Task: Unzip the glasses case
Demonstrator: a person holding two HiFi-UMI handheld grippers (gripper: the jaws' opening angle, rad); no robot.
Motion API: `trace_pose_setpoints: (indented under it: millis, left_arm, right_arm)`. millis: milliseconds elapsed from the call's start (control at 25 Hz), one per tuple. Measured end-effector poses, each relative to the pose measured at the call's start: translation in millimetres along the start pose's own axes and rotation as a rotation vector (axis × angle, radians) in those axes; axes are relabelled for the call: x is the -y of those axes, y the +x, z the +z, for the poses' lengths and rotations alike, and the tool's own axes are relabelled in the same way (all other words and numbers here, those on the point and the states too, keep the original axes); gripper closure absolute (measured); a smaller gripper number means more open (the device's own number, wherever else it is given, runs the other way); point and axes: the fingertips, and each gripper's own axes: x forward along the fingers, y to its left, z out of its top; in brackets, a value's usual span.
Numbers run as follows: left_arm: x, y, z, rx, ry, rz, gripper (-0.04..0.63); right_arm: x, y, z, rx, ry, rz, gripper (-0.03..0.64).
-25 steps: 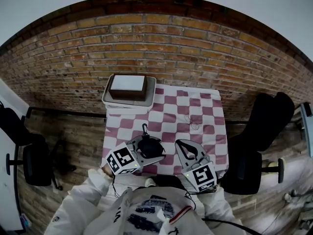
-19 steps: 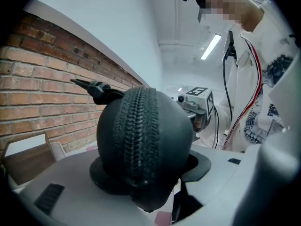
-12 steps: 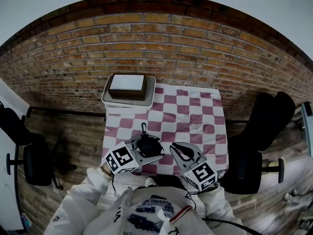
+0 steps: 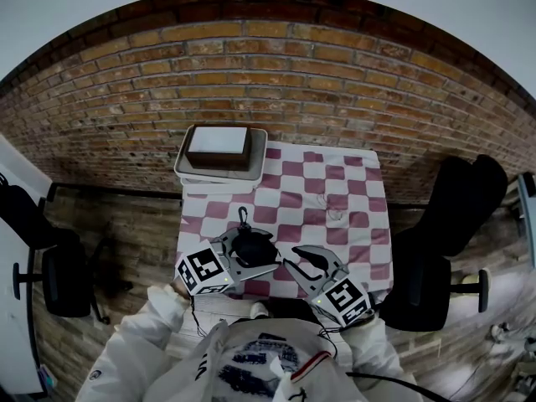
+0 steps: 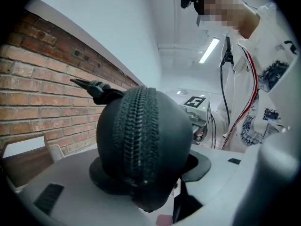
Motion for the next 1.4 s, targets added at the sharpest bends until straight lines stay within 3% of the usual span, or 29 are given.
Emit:
trace_pose_setpoints:
  millis: [520, 1160, 1400]
  left_arm:
    - [8.5, 1.3, 8.3, 0.024, -0.012, -0.022, 0.341]
    - [15.7, 5.3, 12.9, 0.033, -0.028, -0.045, 0.341]
    - [16.6, 7.5, 12.1, 0.031, -0.032, -0.061, 0.341]
  right_arm:
    - [-14.7, 0.0, 7.1, 0.037, -0.053, 0.012, 0.514]
    - [-12.9, -4.0, 11.7, 0.07, -0.07, -0.014, 0.58]
    - [-12.4, -6.2, 12.5, 0.064, -0.159, -0.038, 0.595]
